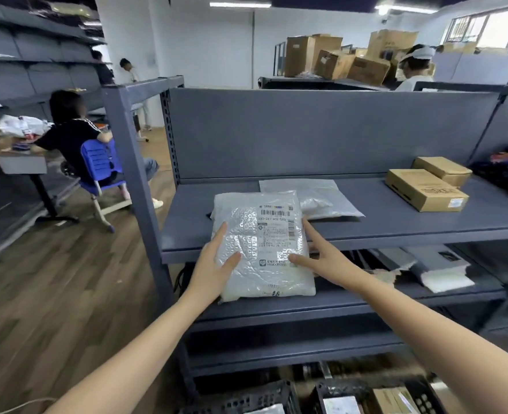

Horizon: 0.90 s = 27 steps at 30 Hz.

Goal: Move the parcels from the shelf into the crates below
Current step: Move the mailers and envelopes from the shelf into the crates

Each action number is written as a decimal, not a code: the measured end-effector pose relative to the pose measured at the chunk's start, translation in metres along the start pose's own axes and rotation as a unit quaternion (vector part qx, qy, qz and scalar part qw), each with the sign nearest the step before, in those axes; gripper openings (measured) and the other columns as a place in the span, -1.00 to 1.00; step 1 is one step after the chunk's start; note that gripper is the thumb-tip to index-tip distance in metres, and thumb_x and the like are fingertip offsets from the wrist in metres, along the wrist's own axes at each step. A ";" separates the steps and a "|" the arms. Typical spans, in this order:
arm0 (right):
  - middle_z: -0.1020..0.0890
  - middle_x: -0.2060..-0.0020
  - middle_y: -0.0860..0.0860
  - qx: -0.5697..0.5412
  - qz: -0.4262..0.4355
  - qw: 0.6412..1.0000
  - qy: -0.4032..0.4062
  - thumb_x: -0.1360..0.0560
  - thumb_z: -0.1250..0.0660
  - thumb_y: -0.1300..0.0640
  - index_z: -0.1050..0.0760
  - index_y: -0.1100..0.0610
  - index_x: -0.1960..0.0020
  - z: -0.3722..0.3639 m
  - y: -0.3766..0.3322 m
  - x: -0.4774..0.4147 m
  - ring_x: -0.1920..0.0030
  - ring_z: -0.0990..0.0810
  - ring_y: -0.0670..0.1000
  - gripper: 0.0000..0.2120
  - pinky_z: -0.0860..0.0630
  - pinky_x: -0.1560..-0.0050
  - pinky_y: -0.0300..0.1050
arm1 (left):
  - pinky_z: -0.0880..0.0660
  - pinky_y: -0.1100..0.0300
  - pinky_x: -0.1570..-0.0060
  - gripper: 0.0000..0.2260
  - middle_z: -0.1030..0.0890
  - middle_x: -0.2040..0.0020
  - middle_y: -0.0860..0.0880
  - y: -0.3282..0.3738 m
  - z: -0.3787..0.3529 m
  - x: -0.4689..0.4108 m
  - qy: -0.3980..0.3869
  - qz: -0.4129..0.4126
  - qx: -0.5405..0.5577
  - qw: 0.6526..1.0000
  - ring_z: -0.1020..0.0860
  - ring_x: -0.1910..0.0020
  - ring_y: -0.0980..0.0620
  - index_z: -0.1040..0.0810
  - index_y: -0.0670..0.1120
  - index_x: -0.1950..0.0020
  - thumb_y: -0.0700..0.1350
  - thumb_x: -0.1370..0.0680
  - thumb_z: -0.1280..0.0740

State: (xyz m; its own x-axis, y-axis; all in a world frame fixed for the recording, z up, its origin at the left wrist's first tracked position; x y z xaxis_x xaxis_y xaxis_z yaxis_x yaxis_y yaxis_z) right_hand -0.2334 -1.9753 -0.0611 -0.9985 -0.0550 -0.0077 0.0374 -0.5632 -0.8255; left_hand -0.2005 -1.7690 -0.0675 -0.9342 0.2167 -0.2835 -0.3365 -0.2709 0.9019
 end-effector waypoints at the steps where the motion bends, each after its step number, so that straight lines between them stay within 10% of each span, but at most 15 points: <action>1: -0.51 -0.17 -0.26 0.004 -0.002 1.000 -0.002 -0.50 -0.36 0.03 0.10 -0.16 -0.53 -0.004 0.003 0.009 -0.12 -0.49 -0.20 -0.20 -0.46 -0.17 -0.19 | -0.05 0.30 -0.39 -0.44 -0.15 -0.41 0.25 -0.002 -0.003 0.010 -0.004 0.008 -0.005 1.000 -0.11 -0.38 0.29 -0.12 0.05 -0.52 -0.17 -0.58 -0.28; 9: -0.36 -0.43 -0.06 -0.005 -0.049 0.998 -0.042 -0.49 -0.38 0.03 0.08 -0.08 -0.55 -0.057 0.058 0.092 -0.38 -0.39 -0.02 -0.18 -0.35 -0.38 0.04 | -0.08 0.17 -0.45 -0.35 -0.14 -0.44 0.25 -0.031 -0.030 0.119 -0.091 0.074 -0.086 0.989 -0.11 -0.48 0.15 0.02 0.14 -0.51 -0.04 -0.57 -0.30; 21: -0.33 -0.41 -0.16 0.005 -0.161 0.975 -0.152 -0.53 -0.33 0.09 0.14 -0.07 -0.55 -0.180 0.179 0.148 -0.30 -0.45 -0.04 -0.20 -0.40 -0.07 -0.34 | -0.30 0.27 -0.18 -0.15 -0.35 -0.37 -0.11 -0.169 -0.064 0.231 -0.203 0.254 -0.180 0.929 -0.31 -0.36 -0.02 0.16 0.09 -0.54 0.04 -0.49 -0.40; 27: -0.33 -0.42 -0.11 -0.015 -0.225 0.957 -0.182 -0.54 -0.32 0.15 0.26 -0.03 -0.54 -0.228 0.271 0.140 -0.38 -0.39 0.00 -0.15 -0.30 -0.24 -0.28 | -0.33 0.27 -0.14 -0.10 -0.35 -0.33 -0.12 -0.270 -0.113 0.238 -0.279 0.300 -0.195 0.891 -0.32 -0.33 -0.03 0.28 0.16 -0.50 0.07 -0.49 -0.39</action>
State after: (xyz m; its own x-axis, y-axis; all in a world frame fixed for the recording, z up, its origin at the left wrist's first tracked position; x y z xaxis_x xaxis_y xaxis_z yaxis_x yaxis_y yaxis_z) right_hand -0.3728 -1.9474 -0.4148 -0.8329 -0.0995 0.5445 -0.3992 -0.5734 -0.7154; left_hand -0.3457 -1.7499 -0.4150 -0.7921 0.3265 0.5158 0.0862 -0.7766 0.6240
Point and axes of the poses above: each hand's wrist, its own x-axis away from the middle knuckle, its own z-axis out of the back of the hand, y = z × x, the point moved 9 cm from there along -x, towards the middle knuckle
